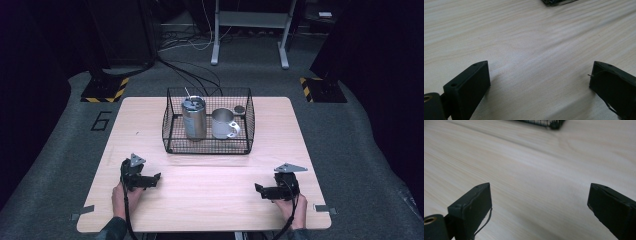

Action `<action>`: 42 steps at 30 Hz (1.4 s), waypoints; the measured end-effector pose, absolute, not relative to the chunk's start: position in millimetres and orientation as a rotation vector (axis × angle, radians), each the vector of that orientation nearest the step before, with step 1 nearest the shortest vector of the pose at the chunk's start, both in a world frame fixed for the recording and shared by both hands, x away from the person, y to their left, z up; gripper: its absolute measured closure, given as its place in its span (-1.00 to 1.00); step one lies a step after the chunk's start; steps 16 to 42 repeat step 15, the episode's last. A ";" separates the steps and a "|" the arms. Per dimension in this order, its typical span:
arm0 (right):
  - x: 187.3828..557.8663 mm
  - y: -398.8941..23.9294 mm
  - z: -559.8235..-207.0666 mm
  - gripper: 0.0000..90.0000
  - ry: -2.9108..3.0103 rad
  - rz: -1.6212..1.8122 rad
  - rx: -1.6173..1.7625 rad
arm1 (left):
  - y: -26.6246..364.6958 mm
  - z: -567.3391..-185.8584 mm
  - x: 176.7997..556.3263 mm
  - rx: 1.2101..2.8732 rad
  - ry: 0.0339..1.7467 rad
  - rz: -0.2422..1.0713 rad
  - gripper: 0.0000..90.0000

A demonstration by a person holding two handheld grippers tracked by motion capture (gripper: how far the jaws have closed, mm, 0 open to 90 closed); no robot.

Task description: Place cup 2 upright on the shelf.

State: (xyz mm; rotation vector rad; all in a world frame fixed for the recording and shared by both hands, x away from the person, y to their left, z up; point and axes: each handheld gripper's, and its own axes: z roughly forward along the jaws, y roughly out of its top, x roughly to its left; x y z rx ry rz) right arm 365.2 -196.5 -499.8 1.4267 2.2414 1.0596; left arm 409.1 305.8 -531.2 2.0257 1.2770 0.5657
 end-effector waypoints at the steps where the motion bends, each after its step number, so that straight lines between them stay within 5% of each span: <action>1: 365.0 -197.6 -505.3 -0.89 2.234 1.040 1.430 | 305.9 -531.2 409.1 2.026 1.277 0.566 -0.94; 6: 362.1 -203.9 -526.5 -0.93 2.181 1.008 1.421 | 306.1 -531.1 409.1 2.031 1.275 0.566 -0.94; 42: 365.5 -204.1 -530.4 -1.00 2.175 0.920 1.358 | 305.8 -531.2 409.0 2.027 1.277 0.566 -0.94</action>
